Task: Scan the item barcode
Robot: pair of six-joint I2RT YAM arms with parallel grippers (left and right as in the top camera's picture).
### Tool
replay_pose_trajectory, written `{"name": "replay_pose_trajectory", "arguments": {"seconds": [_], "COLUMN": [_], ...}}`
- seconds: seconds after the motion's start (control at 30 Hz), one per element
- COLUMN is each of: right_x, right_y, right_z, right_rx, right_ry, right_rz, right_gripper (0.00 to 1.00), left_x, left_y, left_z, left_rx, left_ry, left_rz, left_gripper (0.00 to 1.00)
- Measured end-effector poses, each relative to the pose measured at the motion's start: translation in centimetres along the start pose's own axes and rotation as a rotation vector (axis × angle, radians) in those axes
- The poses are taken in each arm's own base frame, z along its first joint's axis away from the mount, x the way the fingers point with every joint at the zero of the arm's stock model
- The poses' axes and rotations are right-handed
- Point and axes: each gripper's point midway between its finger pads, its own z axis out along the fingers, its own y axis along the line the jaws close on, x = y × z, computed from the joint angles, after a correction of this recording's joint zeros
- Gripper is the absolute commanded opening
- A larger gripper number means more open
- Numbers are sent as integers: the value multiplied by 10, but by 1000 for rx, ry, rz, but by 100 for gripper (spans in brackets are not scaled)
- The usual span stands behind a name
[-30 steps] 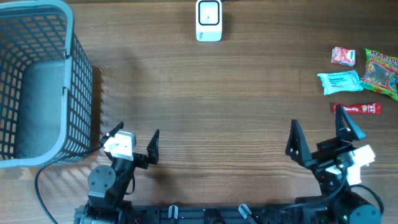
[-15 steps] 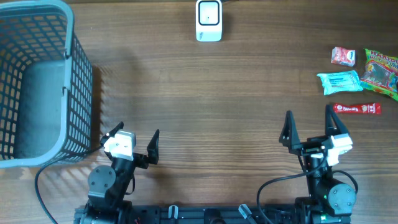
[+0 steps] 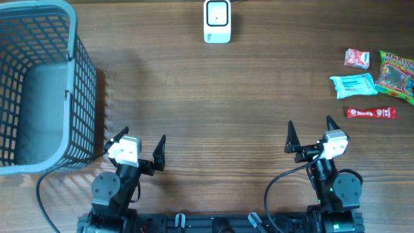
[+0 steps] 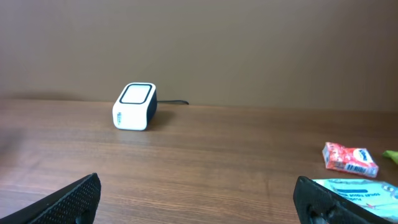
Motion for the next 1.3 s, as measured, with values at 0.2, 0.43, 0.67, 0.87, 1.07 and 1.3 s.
{"name": "replay_pose_trajectory", "arguments": {"seconds": [0.2,0.43,0.67,0.87,1.07,1.3], "right_x": [0,0,0,0,0,0], "right_y": [0,0,0,0,0,0], "right_z": [0,0,0,0,0,0], "right_rx": [0,0,0,0,0,0], "right_ry": [0,0,0,0,0,0], "right_rz": [-56,-61,-61,-61,-61,-61], "right_gripper": [100,100,100,100,100,100], "left_x": [0,0,0,-1,-24,-19], "left_y": [0,0,0,2,10,30], "left_z": [0,0,0,0,1,5], "left_rx": [0,0,0,-11,-49,-135], "left_ry": [0,0,0,-4,-119,-147], "left_rz": [0,0,0,31,91,94], "left_gripper": [100,100,100,100,100,100]}}
